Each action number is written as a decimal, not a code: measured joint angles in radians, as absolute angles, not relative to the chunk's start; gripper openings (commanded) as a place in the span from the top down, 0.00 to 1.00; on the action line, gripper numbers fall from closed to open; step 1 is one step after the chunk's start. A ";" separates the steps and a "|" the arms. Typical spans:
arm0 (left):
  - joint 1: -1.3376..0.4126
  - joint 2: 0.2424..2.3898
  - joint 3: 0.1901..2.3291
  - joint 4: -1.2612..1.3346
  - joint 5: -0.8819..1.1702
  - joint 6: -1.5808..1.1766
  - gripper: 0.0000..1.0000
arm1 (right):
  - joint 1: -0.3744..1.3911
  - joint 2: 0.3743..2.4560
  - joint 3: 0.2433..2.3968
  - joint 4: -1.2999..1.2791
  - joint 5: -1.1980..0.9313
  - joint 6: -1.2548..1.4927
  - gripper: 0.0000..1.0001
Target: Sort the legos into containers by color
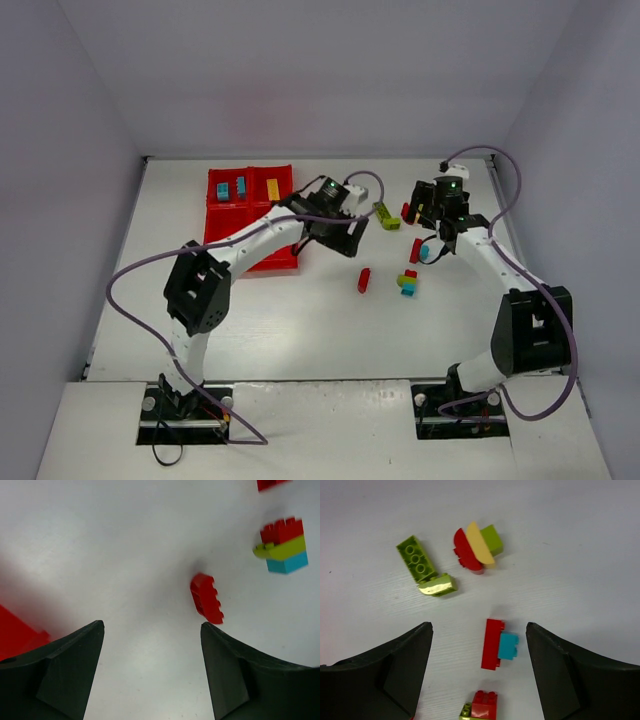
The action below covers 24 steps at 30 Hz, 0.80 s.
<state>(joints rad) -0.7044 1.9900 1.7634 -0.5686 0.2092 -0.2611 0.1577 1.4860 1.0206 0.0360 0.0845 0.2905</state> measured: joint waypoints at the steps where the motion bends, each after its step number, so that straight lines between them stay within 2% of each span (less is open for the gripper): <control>1: -0.726 1.992 1.747 -0.577 0.212 -0.261 0.28 | 0.148 1.481 1.021 0.030 0.098 0.292 0.28; 17: -0.837 2.172 1.776 -0.586 0.258 -0.346 0.28 | 0.072 1.382 0.953 -0.012 0.165 0.352 0.27; 19: -0.852 2.204 1.788 -0.584 0.256 -0.361 0.32 | 0.072 1.374 0.944 -0.012 0.165 0.357 0.28; 20: -0.860 2.217 1.792 -0.579 0.243 -0.368 0.35 | 0.072 1.372 0.940 -0.012 0.165 0.360 0.28; 24: -0.878 2.223 1.808 -0.563 0.216 -0.406 0.80 | 0.072 1.370 0.932 -0.013 0.165 0.369 0.28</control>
<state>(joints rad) -0.8780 2.2227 1.8080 -0.5632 0.2157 -0.4061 0.0723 1.3701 0.9321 -0.0128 0.1646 0.3691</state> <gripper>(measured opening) 0.378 0.723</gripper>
